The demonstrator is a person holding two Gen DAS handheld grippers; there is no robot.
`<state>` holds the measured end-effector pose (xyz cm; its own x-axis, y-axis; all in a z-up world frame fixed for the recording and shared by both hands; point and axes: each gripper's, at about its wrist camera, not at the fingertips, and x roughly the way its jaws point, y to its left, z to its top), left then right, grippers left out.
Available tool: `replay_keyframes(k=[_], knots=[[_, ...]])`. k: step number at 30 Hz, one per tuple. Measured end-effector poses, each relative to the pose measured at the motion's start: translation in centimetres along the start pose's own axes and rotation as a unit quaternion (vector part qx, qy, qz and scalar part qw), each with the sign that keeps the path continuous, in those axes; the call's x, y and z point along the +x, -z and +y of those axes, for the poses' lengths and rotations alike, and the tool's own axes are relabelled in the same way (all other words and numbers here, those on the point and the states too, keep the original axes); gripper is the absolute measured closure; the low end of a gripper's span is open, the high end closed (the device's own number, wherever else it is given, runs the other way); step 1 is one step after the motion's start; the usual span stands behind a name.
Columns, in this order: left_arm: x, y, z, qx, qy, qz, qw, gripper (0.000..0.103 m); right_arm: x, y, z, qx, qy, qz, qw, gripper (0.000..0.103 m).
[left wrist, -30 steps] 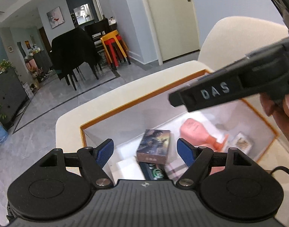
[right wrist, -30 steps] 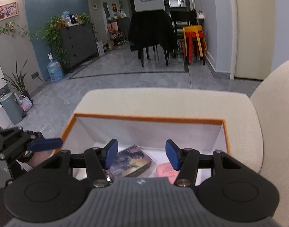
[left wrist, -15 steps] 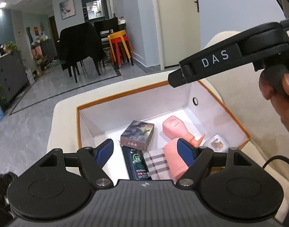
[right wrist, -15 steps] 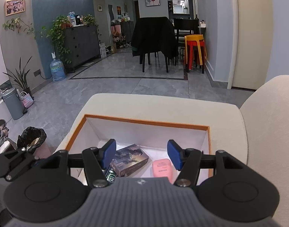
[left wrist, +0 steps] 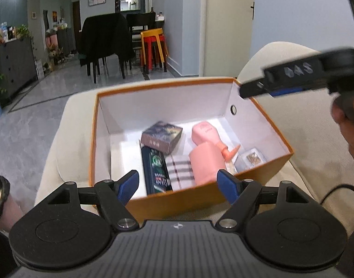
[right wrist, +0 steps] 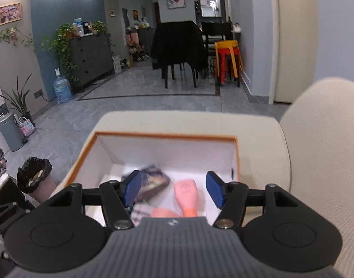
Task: Organize rigid objects
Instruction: 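Withdraw both tools toward the yellow tape measure and brown cube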
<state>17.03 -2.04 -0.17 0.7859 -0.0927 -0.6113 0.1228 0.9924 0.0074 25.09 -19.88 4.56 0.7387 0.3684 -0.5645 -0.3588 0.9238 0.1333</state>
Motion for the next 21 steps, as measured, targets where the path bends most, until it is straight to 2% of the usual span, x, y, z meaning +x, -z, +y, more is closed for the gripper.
replay_keyframes(k=[9, 12, 21], knots=[[0.9, 3.0, -1.2, -0.002, 0.019, 0.031, 0.9993, 0.013, -0.9, 7.7, -1.7, 0.025, 0.004, 0.053, 0.998, 0.041], [0.9, 4.0, -1.7, 0.003, 0.029, 0.038, 0.9989, 0.013, -1.0, 10.1, -2.1, 0.031, 0.020, 0.073, 0.997, 0.041], [1.0, 6.2, -2.8, 0.000, 0.053, 0.059, 0.9969, 0.013, -0.9, 13.1, -4.7, 0.068, 0.060, 0.110, 0.990, 0.041]])
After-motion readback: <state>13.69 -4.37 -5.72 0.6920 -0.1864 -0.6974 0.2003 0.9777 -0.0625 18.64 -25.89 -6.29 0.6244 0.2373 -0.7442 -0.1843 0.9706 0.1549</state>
